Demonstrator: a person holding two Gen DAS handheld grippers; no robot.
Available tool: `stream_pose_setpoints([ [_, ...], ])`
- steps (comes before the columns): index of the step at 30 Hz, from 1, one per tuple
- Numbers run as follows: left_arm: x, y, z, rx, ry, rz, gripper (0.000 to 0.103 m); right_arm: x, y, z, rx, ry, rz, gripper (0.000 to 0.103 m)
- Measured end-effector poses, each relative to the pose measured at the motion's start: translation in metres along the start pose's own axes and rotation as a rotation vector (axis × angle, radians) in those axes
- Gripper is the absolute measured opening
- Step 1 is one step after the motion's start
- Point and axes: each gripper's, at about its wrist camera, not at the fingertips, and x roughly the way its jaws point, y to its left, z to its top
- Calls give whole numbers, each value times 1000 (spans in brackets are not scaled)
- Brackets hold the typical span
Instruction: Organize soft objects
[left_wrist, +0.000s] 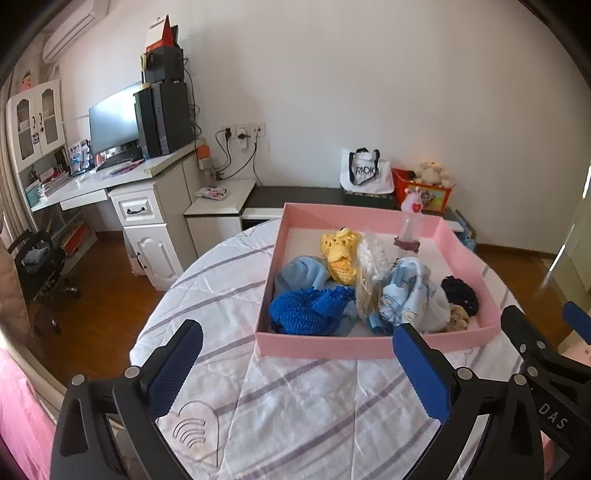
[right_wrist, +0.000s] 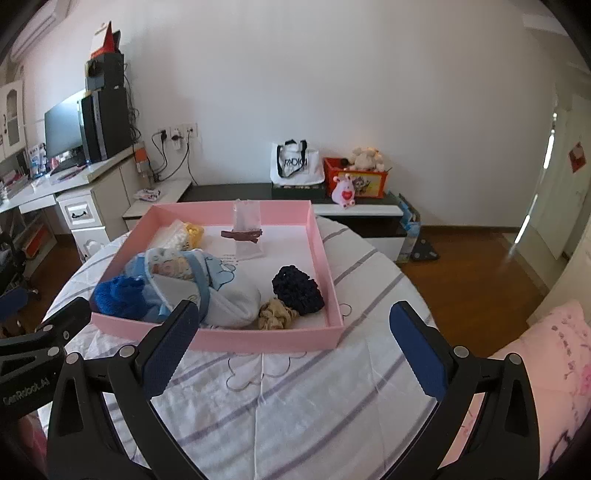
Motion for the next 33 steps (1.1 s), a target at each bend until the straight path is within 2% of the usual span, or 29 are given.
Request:
stream_pose_setpoints([
  [7, -48, -1, -24, 2, -52, -3, 102, -38, -4, -12, 5, -48, 5, 103],
  [18, -103, -7, -40, 8, -98, -6, 102, -91, -7, -29, 1, -127, 3, 103],
  [26, -149, -8, -52, 4, -182, 2, 103, -130, -9, -31, -9, -213, -5, 103],
  [33, -192, -8, -66, -1, -279, 7, 103, -174, -10, -29, -26, -331, -20, 103],
])
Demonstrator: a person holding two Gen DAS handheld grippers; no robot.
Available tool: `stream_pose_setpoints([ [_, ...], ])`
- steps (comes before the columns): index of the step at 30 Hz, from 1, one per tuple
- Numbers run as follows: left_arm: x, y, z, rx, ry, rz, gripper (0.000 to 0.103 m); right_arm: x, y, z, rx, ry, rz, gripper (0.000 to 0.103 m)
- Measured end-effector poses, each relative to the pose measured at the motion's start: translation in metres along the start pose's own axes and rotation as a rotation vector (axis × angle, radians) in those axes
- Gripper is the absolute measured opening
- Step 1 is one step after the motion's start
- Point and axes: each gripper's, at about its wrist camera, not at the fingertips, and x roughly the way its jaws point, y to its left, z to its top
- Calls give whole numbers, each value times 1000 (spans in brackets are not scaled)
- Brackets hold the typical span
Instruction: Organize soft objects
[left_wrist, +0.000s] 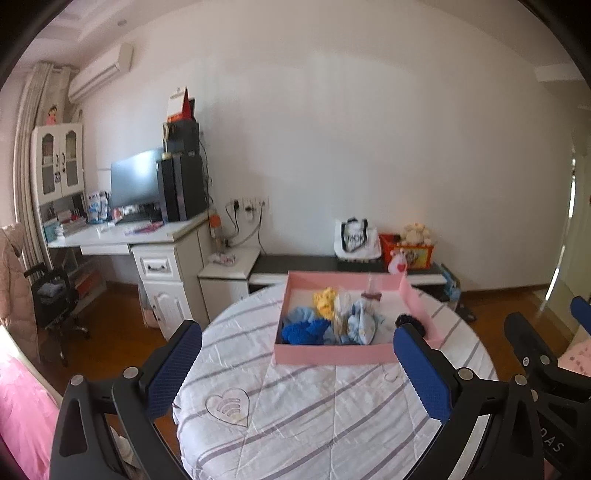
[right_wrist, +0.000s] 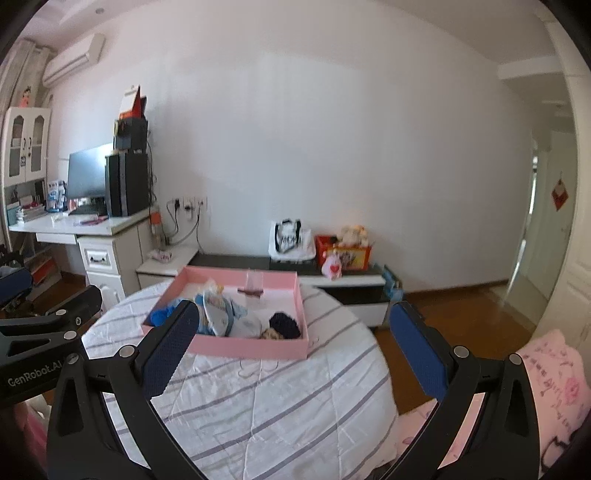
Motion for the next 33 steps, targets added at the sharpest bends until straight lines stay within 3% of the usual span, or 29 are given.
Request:
stream_pose_setpoints([
  [13, -57, 0, -13, -4, -130, 10, 103, -48, -1, 16, -25, -132, -20, 103],
  [33, -78, -6, -24, -19, -205, 23, 103, -76, -1, 20, -44, -224, -38, 103],
])
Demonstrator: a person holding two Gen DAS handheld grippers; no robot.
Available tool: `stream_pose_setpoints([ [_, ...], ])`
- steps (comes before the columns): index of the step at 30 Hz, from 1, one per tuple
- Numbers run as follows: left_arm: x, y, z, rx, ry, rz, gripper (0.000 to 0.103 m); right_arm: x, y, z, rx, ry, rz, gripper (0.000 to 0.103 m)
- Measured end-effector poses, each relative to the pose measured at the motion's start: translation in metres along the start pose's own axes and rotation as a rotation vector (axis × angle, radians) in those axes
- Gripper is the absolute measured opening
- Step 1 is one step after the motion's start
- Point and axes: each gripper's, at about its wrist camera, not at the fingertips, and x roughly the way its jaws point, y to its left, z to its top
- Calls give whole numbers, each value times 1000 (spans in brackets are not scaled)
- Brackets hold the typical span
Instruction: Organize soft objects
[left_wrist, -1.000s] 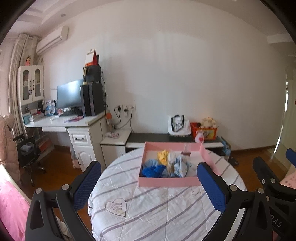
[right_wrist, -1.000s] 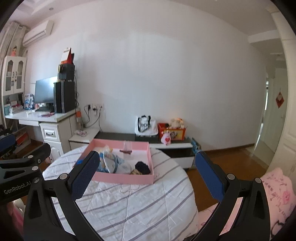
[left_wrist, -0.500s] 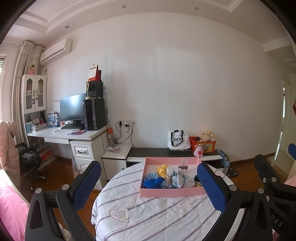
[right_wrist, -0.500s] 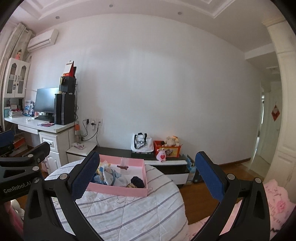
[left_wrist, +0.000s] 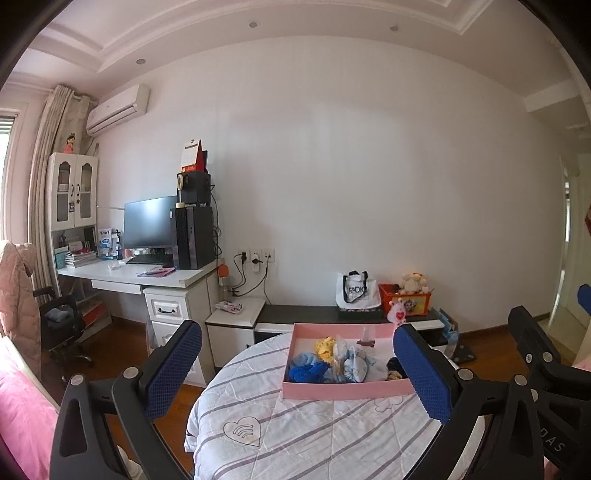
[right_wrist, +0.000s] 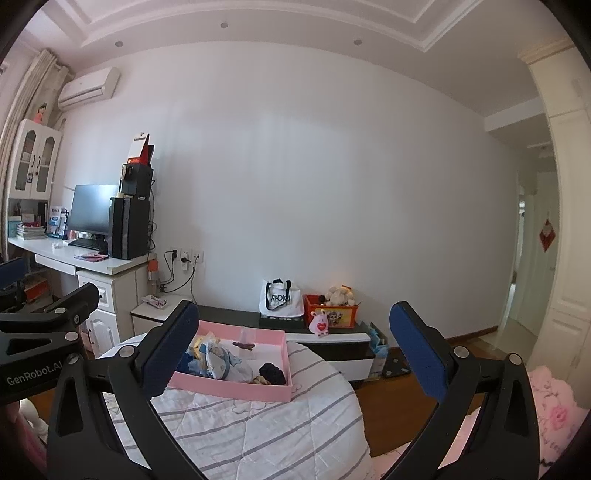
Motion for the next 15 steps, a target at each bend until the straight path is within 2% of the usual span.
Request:
stream_pose_setpoints([
  [15, -1, -3, -2, 2, 3, -3, 103, -1, 1, 0, -10, -12, -12, 103],
])
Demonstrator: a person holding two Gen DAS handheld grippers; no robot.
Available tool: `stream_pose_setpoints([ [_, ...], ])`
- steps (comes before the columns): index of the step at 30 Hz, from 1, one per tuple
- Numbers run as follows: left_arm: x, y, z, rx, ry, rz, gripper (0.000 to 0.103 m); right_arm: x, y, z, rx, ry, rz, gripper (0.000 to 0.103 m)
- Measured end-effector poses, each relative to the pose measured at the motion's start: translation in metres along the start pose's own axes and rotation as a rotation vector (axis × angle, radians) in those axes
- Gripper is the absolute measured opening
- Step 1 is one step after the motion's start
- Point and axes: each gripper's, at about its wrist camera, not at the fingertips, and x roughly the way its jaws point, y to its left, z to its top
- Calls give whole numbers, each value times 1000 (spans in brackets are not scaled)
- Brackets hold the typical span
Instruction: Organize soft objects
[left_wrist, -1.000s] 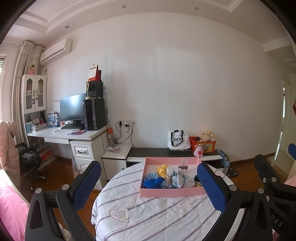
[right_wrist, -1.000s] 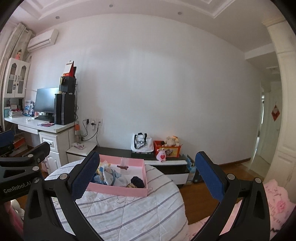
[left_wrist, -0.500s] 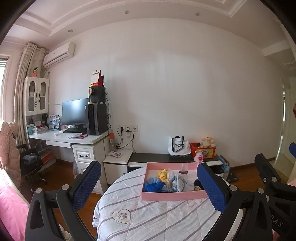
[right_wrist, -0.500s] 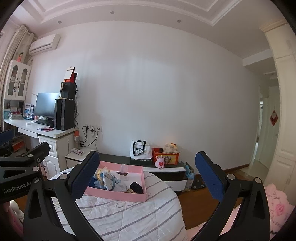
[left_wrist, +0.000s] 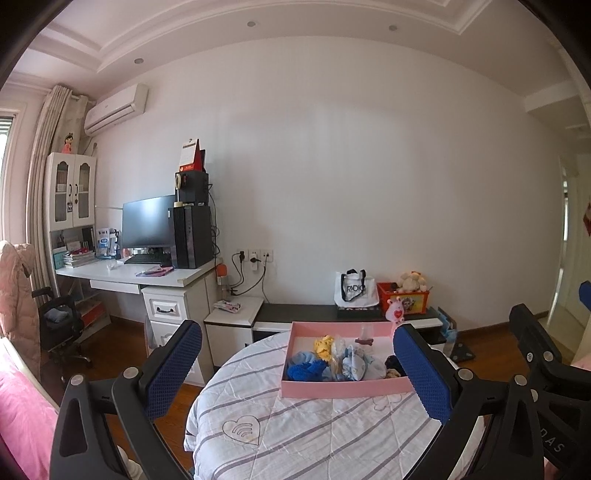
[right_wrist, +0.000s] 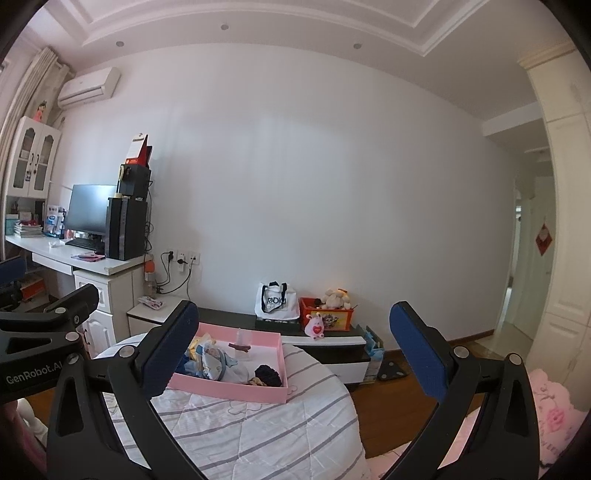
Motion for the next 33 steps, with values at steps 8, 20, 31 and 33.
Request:
stream_pose_setpoints([
  [8, 1, 0, 1, 3, 6, 1, 103, 0, 0, -1, 0, 2, -1, 103],
  [20, 1, 0, 0, 2, 13, 0, 103, 1, 0, -4, -1, 6, -5, 103],
  [31, 0, 1, -2, 1, 16, -1, 103, 2, 0, -5, 0, 6, -4, 103],
  [33, -1, 1, -3, -2, 16, -4, 103, 1, 0, -6, 2, 6, -3, 103],
])
